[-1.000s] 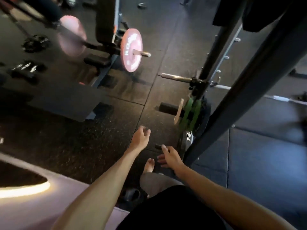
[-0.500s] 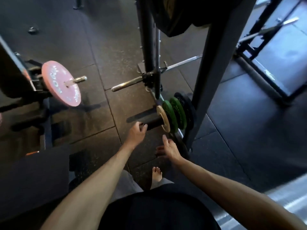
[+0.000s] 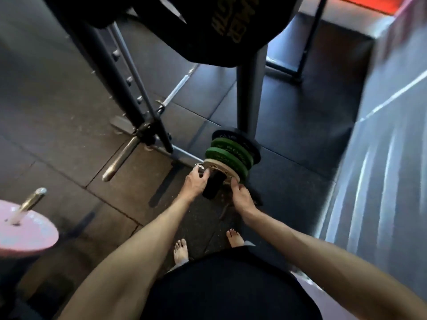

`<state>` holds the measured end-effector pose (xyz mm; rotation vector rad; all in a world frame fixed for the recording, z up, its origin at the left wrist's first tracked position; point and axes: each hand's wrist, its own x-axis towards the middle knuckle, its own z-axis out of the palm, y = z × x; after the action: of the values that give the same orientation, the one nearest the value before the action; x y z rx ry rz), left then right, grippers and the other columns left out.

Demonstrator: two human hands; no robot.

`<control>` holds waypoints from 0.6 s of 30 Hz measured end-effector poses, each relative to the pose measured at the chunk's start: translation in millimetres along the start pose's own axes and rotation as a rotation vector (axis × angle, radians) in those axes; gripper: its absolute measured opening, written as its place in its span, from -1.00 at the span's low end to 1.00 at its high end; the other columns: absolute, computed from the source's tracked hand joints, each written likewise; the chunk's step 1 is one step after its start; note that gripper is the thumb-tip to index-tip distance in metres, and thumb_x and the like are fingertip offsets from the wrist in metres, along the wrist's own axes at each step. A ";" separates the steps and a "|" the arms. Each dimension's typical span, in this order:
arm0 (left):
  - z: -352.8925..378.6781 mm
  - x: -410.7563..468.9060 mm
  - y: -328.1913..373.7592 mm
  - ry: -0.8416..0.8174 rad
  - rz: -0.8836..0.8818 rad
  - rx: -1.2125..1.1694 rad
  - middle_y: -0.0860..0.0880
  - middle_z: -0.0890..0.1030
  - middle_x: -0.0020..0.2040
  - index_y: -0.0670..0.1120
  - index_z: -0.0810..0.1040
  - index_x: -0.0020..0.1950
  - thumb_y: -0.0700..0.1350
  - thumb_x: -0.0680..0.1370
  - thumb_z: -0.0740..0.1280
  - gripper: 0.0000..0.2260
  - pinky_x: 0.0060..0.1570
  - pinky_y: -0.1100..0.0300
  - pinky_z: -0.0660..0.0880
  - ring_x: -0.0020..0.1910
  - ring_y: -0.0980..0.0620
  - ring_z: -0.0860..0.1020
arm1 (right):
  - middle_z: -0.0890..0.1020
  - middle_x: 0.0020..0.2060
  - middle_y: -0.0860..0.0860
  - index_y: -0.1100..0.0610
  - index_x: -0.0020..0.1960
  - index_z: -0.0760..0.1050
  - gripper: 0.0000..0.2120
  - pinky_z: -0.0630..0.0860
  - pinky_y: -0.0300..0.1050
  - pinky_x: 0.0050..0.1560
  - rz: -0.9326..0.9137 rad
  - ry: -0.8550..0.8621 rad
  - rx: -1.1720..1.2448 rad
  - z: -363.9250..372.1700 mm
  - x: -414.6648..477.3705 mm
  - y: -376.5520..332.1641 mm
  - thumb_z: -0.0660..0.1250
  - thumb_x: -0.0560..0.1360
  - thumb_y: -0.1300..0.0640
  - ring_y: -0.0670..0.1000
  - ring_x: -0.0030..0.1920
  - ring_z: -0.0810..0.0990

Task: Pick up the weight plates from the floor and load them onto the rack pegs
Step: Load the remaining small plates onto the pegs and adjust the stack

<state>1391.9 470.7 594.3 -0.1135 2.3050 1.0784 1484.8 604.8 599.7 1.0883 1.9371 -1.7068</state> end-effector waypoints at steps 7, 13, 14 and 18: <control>-14.1 23.4 8.2 -0.195 0.074 0.016 -0.31 0.58 0.16 -0.26 0.49 0.19 -0.05 0.62 0.18 -0.69 0.14 0.02 0.43 0.19 -0.25 0.53 | 0.65 0.06 0.22 0.27 0.26 0.51 -0.38 0.53 0.23 0.21 0.010 0.266 0.093 34.1 -1.6 -16.0 0.01 0.64 -0.24 0.22 0.10 0.63; -18.2 28.6 30.3 -0.293 0.105 0.009 -0.33 0.52 0.24 -0.34 0.46 0.28 -0.04 0.66 0.12 -0.60 0.23 -0.02 0.43 0.25 -0.27 0.50 | 0.63 0.04 0.19 0.30 0.25 0.51 -0.40 0.53 0.10 0.16 0.012 0.354 0.059 29.7 2.6 -35.4 0.00 0.67 -0.19 0.16 0.09 0.61; -17.5 31.3 33.5 -0.300 0.107 0.008 -0.34 0.52 0.24 -0.36 0.46 0.27 -0.06 0.66 0.12 -0.61 0.22 -0.01 0.43 0.24 -0.27 0.49 | 0.62 0.01 0.16 0.29 0.24 0.51 -0.41 0.53 0.07 0.12 0.009 0.356 0.054 28.4 5.6 -34.9 0.00 0.67 -0.19 0.13 0.05 0.60; -10.3 41.6 55.1 -0.221 0.066 -0.019 -0.32 0.53 0.01 -0.36 0.49 0.08 -0.14 0.64 0.14 -0.71 -0.03 0.04 0.39 0.00 -0.19 0.51 | 0.64 0.03 0.19 0.30 0.22 0.53 -0.37 0.55 0.12 0.16 0.023 0.348 0.042 19.1 18.6 -40.5 -0.02 0.66 -0.21 0.17 0.08 0.62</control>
<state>1335.6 506.9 614.1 0.0725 2.1133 1.0879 1439.0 593.2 610.5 1.5016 2.0847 -1.6385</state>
